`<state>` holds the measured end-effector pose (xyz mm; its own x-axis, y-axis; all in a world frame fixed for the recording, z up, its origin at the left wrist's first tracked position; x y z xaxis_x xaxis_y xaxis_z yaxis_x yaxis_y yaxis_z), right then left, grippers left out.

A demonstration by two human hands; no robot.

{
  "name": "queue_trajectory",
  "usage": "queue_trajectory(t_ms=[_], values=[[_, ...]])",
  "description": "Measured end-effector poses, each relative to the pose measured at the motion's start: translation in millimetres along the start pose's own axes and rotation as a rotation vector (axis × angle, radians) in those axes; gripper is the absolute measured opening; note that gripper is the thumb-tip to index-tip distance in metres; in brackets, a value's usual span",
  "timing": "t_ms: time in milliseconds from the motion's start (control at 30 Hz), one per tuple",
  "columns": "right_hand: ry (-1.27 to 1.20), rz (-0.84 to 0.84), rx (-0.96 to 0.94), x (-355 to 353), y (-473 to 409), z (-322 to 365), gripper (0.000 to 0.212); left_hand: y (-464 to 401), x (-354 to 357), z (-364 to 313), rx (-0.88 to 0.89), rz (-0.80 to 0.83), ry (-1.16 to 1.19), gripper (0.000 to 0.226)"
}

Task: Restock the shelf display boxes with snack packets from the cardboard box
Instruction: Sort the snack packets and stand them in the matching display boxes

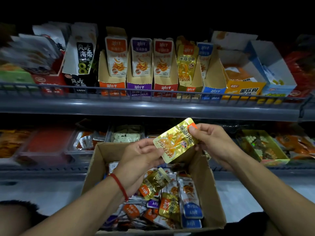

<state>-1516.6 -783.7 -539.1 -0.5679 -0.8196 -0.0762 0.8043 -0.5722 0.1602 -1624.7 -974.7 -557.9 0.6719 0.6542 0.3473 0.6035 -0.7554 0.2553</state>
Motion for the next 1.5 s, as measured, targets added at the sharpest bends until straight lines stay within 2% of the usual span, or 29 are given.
queue_trajectory(t_ms=[167,333,400,467,567,667,767,900,1000,1100,1267,1500], values=[[-0.045,-0.077,-0.02,-6.8,2.8,9.5,0.027,-2.7,5.4,-5.1,-0.044,0.038,0.108,0.026],[0.082,-0.154,-0.173,-14.1,4.0,63.3,0.023,-4.7,5.2,-17.3,-0.037,0.055,0.125,0.03],[0.225,-0.234,-0.323,-23.5,4.1,107.6,0.017,-6.2,0.5,-23.0,-0.023,0.034,0.098,0.032],[0.446,-0.368,-0.551,-33.3,0.7,158.4,0.014,-7.6,-4.4,-26.6,-0.016,0.004,0.068,0.032],[0.709,-0.526,-0.757,-43.6,-23.2,215.1,0.02,-8.7,-7.1,-29.5,-0.013,-0.023,0.036,0.03],[0.917,-0.538,-0.738,-44.8,-62.7,237.4,0.026,-9.0,-8.5,-30.7,-0.006,-0.027,0.007,0.028],[1.064,-0.453,-0.688,-35.6,-94.6,230.4,0.023,-9.0,-10.3,-30.6,-0.012,-0.023,-0.022,0.026],[1.146,-0.269,-0.645,-21.1,-121.3,208.6,0.019,-9.0,-12.5,-32.9,-0.003,-0.036,-0.047,0.023],[1.165,-0.216,-0.633,-16.6,-132.4,203.4,0.021,-8.9,-14.6,-39.3,0.036,-0.05,-0.057,0.021],[1.21,-0.246,-0.658,-18.0,-139.0,208.3,0.023,-9.8,-15.6,-43.9,0.058,-0.046,-0.06,0.023],[1.43,-0.329,-0.721,-14.1,-143.6,217.3,0.032,-11.9,-14.9,-45.4,0.06,-0.049,-0.074,0.023],[1.587,-0.336,-0.794,-5.6,-148.1,217.9,0.036,-14.0,-13.0,-44.0,0.045,-0.047,-0.078,0.023]])
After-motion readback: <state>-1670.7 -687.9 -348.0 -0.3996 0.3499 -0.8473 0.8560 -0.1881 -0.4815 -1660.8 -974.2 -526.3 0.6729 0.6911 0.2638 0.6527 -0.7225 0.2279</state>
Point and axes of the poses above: each hand's wrist, its own y-axis away from the middle knuckle, its own x-axis out of the palm, z = x × y, the point moved 6 cm from there along -y, towards the middle knuckle, and after that the axes turned 1 degree about -y, right-handed, at the moved point
